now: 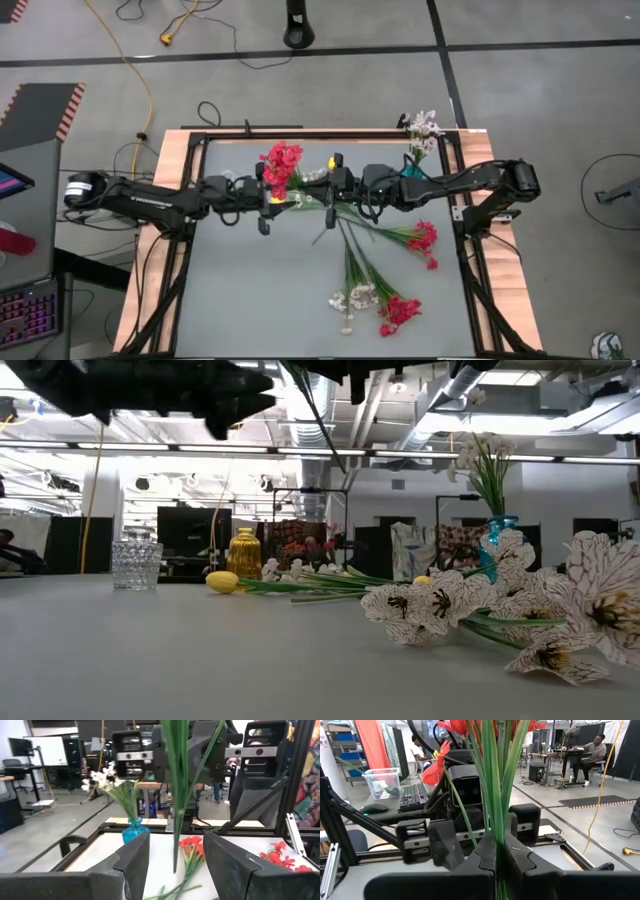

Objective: Sort flowers into vase by color
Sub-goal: Put the top red flowers into the yellow vase

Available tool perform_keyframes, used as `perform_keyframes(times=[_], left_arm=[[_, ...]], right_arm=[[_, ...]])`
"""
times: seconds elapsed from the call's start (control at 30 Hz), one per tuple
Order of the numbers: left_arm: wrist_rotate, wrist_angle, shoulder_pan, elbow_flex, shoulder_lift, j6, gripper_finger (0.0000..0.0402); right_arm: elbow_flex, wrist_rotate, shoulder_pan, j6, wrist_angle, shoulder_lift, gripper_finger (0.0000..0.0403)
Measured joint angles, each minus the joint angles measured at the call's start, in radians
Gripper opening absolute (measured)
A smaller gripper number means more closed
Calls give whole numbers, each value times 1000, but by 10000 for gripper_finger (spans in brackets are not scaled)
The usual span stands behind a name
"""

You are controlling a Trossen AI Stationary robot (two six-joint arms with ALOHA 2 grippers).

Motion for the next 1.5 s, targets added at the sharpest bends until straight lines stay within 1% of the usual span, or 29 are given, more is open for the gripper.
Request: perform_keyframes(times=[0.17,0.3,0.63,0.73,0.93,1.03,1.13,1.2,1.3,1.4,1.5], left_arm=[[42,0,-1,80,87,0,174],[48,0,-1,118,124,-1,174],[58,0,-12,163,141,-1,169],[54,0,-12,166,141,-1,148],[13,0,-12,166,141,-1,74],[9,0,-12,166,141,-9,37],[9,0,-12,166,141,-11,11],[9,0,-12,166,141,-13,9],[9,-1,-12,166,141,-17,16],[10,-2,-12,166,141,-28,19],[10,-2,-12,166,141,-28,16]], right_arm=[[0,0,0,-7,-1,0,37],[0,0,0,-8,4,0,37],[0,0,0,-10,22,0,37],[0,0,0,-10,22,0,37],[0,-1,0,-9,21,0,37],[0,-3,1,-7,21,0,37],[0,-3,1,-7,21,0,38],[0,-3,1,0,21,0,43],[0,-3,1,9,21,0,58],[0,-3,1,9,16,0,82],[0,-2,1,9,9,0,118]])
